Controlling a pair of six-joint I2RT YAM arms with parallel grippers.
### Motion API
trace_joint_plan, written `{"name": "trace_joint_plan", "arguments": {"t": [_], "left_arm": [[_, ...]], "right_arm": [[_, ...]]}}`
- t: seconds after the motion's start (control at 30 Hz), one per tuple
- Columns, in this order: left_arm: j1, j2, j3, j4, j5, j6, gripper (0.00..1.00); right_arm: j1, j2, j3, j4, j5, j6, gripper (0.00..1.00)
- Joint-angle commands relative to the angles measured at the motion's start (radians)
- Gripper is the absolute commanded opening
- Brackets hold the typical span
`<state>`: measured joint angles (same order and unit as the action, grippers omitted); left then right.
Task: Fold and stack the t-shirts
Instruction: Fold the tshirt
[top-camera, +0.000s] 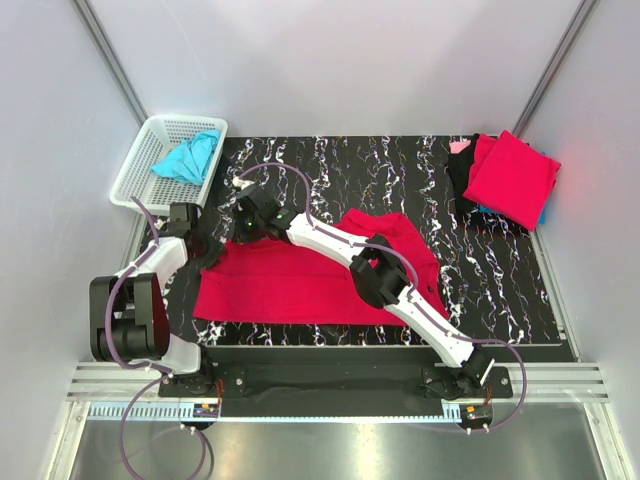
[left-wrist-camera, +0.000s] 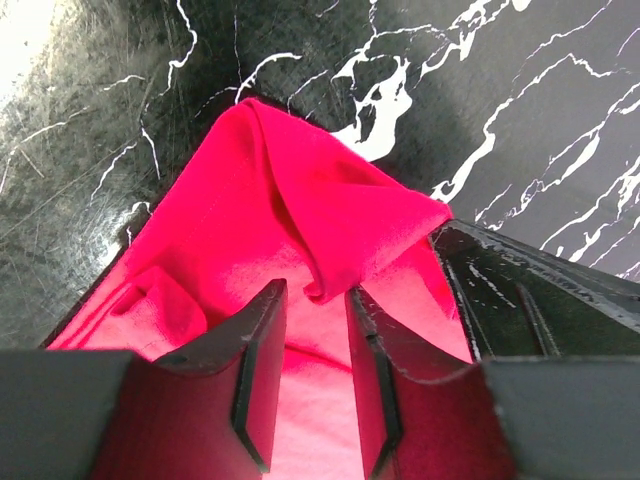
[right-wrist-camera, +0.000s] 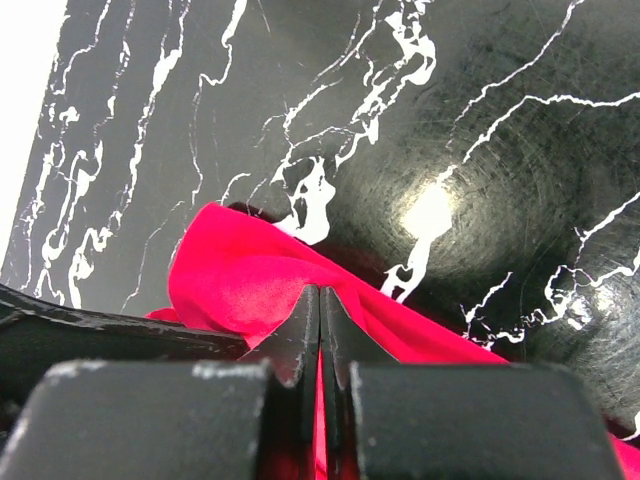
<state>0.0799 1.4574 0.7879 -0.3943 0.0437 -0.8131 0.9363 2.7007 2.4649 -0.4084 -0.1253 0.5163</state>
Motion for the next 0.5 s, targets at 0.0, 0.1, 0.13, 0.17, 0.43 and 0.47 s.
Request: {"name": "trace_joint_plan", "arguments": {"t": [0.0,0.1,0.13,0.17,0.43,0.47], "left_arm": [[-0.003,0.006,0.024,0.049,-0.036,0.002,0.33],[-0.009,0.004,0.030,0.052,-0.041,0.003,0.30],[-0.011,0.000,0.031,0.051,-0.041,0.006,0.29],[-0.011,0.000,0.033,0.052,-0.042,0.005,0.29],[-0.019,-0.002,0.045,0.058,-0.071,0.014,0.23],[-0.020,-0.003,0.047,0.060,-0.076,0.017,0.22]], "right_arm": [[-0.011,-0.030,-0.006,0.033,-0.022,-0.015,0.00],[-0.011,-0.033,-0.012,0.031,-0.023,-0.015,0.00],[-0.011,-0.033,-0.014,0.033,-0.027,-0.013,0.00],[-0.013,-0.033,-0.015,0.031,-0.028,-0.013,0.00],[-0.013,-0.039,-0.024,0.033,-0.031,-0.012,0.00],[-0.013,-0.042,-0.026,0.031,-0.031,-0.013,0.00]]}}
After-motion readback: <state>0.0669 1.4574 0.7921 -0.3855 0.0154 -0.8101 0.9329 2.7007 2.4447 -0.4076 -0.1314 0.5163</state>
